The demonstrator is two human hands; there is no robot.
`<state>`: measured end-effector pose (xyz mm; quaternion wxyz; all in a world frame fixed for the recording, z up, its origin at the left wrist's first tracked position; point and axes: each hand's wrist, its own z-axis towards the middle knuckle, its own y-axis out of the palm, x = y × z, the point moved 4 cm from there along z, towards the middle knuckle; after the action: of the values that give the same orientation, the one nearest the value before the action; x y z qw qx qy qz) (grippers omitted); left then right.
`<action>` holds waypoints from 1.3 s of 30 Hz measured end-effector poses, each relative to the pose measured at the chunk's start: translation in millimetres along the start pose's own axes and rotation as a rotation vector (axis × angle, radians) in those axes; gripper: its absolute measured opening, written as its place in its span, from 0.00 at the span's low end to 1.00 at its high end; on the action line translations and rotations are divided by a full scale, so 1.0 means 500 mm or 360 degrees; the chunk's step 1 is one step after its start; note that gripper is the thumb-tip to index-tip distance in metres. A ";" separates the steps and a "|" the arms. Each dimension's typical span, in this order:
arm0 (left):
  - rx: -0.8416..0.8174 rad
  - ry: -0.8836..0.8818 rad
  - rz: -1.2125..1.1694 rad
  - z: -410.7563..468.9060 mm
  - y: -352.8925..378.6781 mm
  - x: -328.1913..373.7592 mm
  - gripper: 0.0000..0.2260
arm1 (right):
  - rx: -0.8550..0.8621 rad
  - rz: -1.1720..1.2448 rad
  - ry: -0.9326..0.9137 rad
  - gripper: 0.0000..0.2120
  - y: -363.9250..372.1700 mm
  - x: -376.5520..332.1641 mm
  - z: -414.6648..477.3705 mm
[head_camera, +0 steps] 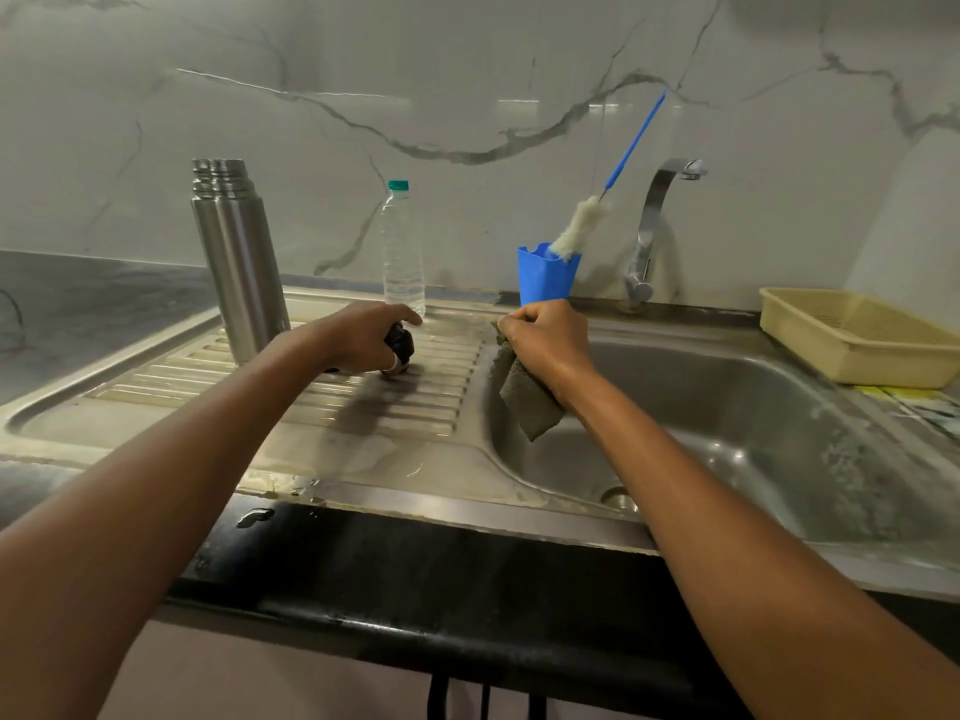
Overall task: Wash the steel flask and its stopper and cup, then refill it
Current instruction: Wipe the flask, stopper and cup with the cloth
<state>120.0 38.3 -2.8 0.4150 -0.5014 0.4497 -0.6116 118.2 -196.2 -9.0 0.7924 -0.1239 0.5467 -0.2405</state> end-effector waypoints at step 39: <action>-0.0018 -0.0257 0.0827 -0.025 -0.157 0.000 0.20 | -0.0098 -0.0080 -0.0004 0.11 0.000 0.016 0.007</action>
<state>103.1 59.7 72.0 0.5899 -0.4186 0.5321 -0.4400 123.6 -200.4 -14.4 0.7827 -0.1622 0.5495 -0.2432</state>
